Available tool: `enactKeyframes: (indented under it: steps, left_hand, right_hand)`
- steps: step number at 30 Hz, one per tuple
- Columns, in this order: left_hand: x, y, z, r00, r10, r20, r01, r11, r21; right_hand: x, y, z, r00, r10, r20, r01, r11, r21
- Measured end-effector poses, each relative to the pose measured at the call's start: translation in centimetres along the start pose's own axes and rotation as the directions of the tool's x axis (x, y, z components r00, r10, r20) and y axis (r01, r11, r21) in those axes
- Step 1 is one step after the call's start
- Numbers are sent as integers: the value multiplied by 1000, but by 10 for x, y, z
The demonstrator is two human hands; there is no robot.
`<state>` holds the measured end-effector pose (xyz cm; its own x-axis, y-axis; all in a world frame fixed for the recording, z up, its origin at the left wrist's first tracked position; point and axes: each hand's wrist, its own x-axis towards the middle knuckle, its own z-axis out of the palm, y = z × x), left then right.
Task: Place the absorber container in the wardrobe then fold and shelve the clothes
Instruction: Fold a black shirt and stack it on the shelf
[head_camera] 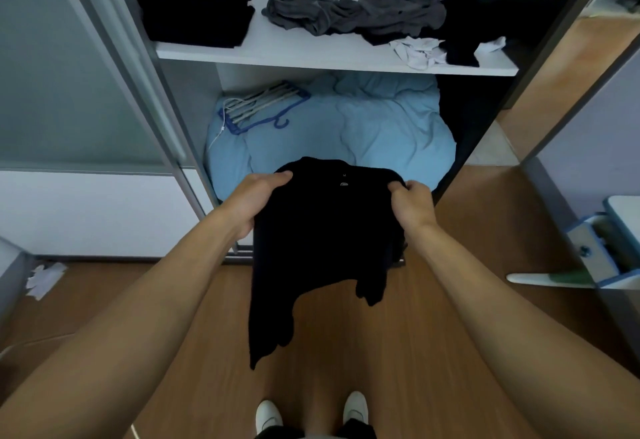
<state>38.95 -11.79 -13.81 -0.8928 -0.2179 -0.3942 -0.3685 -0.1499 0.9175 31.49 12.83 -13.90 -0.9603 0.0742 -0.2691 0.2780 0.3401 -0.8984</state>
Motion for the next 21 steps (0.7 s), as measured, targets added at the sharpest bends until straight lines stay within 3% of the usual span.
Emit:
enactKeyframes:
  steps: [3,7,16,21]
  left_hand:
    - [-2,-5,21,998,54,28,-53,998,-24]
    - [-2,-12,40,987,158,37,-160,985,69]
    - [-8,-10,58,955,295,31,-288,896,338]
    - [-11,-7,55,956,285,67,-289,884,367]
  right_hand:
    - [-17,-1,17,994,58,96,-74,984,164]
    - [-36,-12,37,975,62,214,-139,919,369]
    - [-50,-22,45,936,-11,352,-74,971,227]
    - [-53,-22,37,918,-122,378,46,978,205]
